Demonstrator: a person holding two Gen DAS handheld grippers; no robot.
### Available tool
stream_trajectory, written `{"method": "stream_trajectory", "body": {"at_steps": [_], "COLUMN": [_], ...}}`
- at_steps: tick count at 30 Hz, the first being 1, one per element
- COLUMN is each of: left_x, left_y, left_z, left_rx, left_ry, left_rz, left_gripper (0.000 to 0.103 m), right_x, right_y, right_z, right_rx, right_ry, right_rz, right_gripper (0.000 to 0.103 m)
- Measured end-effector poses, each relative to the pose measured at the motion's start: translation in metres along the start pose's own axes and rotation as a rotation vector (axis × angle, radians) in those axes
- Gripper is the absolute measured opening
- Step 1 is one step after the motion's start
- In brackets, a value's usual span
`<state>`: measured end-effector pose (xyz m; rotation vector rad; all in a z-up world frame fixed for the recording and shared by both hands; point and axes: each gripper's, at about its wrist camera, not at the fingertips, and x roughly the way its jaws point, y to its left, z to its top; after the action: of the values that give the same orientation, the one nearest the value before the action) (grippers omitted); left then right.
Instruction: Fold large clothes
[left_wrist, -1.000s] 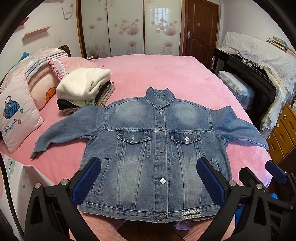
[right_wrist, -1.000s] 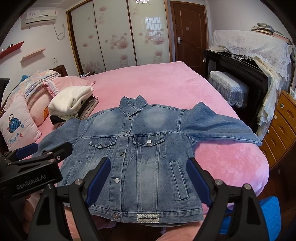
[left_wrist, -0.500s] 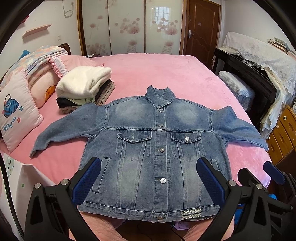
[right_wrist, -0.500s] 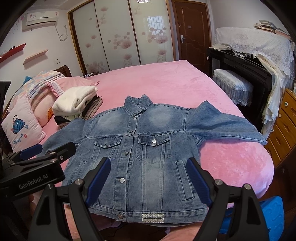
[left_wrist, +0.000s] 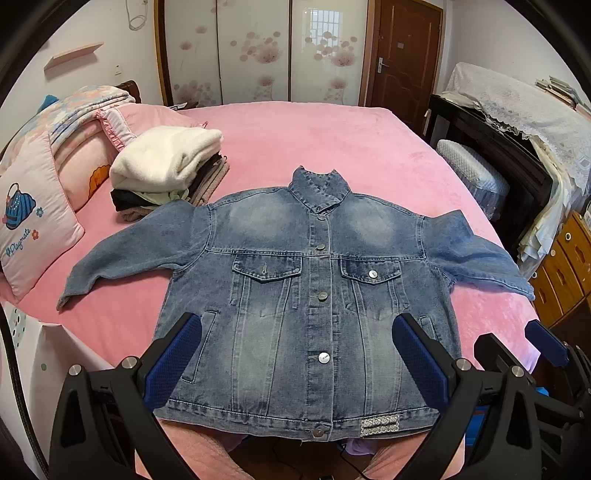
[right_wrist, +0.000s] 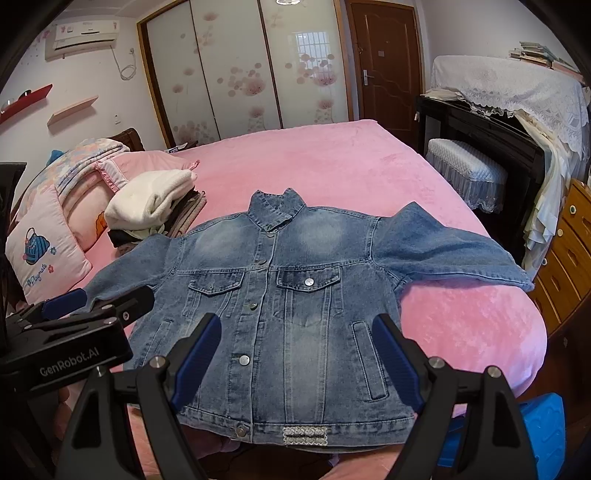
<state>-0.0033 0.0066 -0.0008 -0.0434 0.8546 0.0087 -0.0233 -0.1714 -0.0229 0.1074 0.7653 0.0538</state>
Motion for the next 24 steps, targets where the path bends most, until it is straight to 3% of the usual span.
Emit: {"method": "stream_trajectory", "body": {"at_steps": [24], "left_x": [0.0036], "left_y": [-0.0014], "left_z": [-0.0019], "left_rx": [0.002], "left_ry": [0.012], "left_rz": [-0.010], "left_gripper": [0.102], "right_x": [-0.0016], "right_y": [-0.0004], "right_z": [-0.0009], "right_rx": [-0.004], "right_ry": [-0.002], "right_rz": [-0.008], "right_gripper": [0.085]}}
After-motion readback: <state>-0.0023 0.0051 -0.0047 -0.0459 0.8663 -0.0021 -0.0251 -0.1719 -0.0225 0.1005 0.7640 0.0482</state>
